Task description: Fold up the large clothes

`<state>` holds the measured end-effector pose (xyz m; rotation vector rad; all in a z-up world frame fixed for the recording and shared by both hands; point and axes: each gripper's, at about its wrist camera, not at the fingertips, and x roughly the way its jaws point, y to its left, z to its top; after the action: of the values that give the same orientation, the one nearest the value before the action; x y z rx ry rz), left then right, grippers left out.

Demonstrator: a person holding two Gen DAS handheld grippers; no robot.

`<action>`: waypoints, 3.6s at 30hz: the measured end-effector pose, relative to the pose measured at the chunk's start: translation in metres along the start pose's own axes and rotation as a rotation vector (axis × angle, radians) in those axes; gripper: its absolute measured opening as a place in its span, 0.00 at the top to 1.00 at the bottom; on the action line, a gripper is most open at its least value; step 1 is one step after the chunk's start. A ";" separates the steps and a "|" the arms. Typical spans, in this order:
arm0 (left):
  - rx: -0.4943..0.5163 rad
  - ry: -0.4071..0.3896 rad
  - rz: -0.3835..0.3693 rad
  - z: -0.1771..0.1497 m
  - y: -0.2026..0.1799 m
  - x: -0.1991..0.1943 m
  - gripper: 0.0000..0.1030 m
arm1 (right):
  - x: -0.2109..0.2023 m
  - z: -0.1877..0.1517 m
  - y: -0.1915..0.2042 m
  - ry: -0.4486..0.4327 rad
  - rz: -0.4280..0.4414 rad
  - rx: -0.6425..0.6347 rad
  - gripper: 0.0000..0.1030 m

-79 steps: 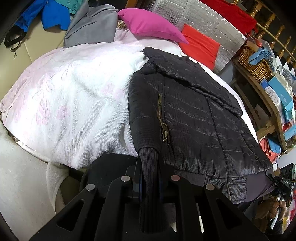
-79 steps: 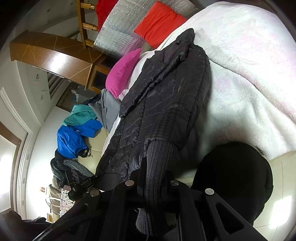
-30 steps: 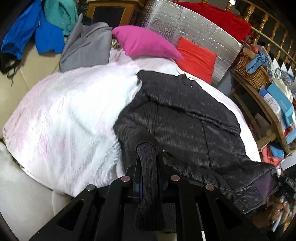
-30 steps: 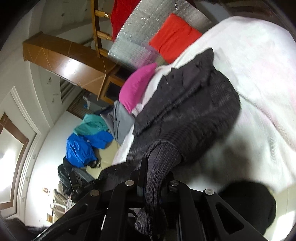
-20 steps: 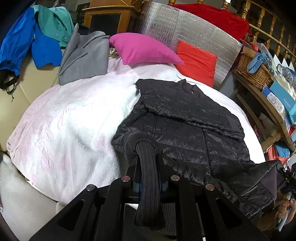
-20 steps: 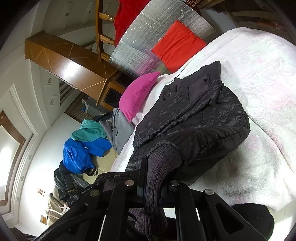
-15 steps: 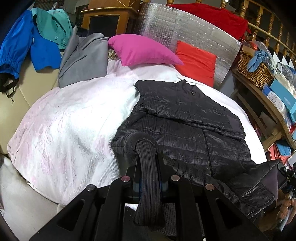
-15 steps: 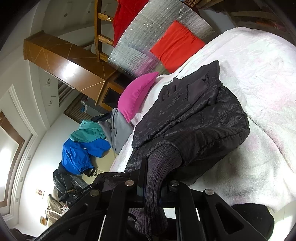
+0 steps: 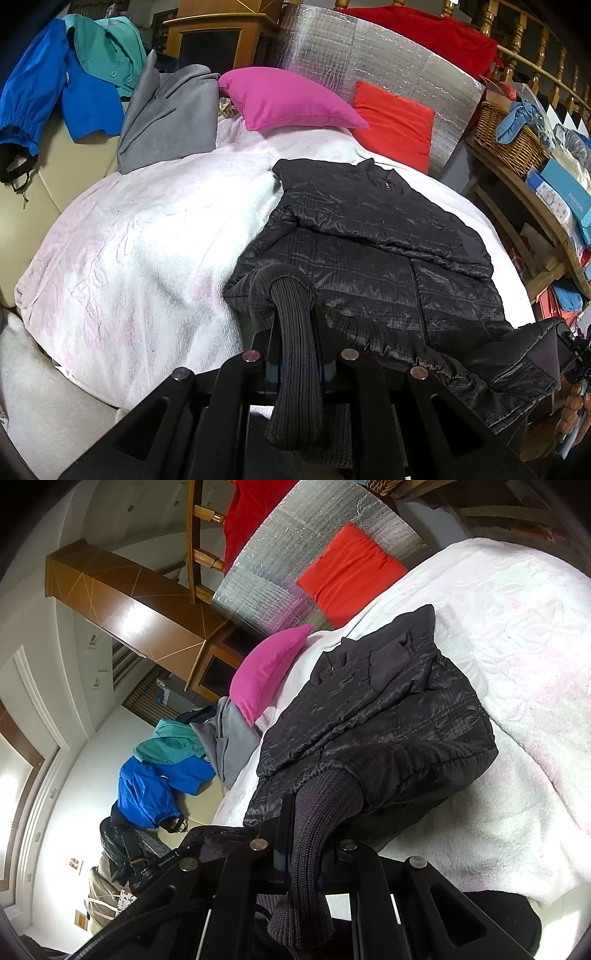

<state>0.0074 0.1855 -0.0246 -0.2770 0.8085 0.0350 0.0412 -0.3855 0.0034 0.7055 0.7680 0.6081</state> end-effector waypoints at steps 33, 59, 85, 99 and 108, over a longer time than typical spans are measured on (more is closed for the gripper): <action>0.058 0.005 0.052 0.005 -0.015 0.006 0.88 | 0.000 -0.008 -0.008 0.010 0.003 0.013 0.92; 0.058 -0.007 0.053 0.011 -0.015 0.009 0.88 | 0.003 -0.002 -0.004 0.010 -0.009 -0.006 0.92; 0.043 -0.019 0.051 0.004 -0.012 0.000 0.88 | -0.003 -0.005 0.001 0.006 -0.020 -0.028 0.92; 0.048 -0.018 0.060 0.004 -0.013 0.001 0.88 | -0.004 -0.006 0.000 0.005 -0.019 -0.023 0.92; 0.042 -0.021 0.062 -0.003 -0.011 -0.004 0.88 | -0.007 -0.012 0.000 0.007 -0.023 -0.030 0.92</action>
<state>0.0037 0.1742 -0.0208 -0.2121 0.7963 0.0788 0.0279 -0.3860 0.0004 0.6671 0.7710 0.6006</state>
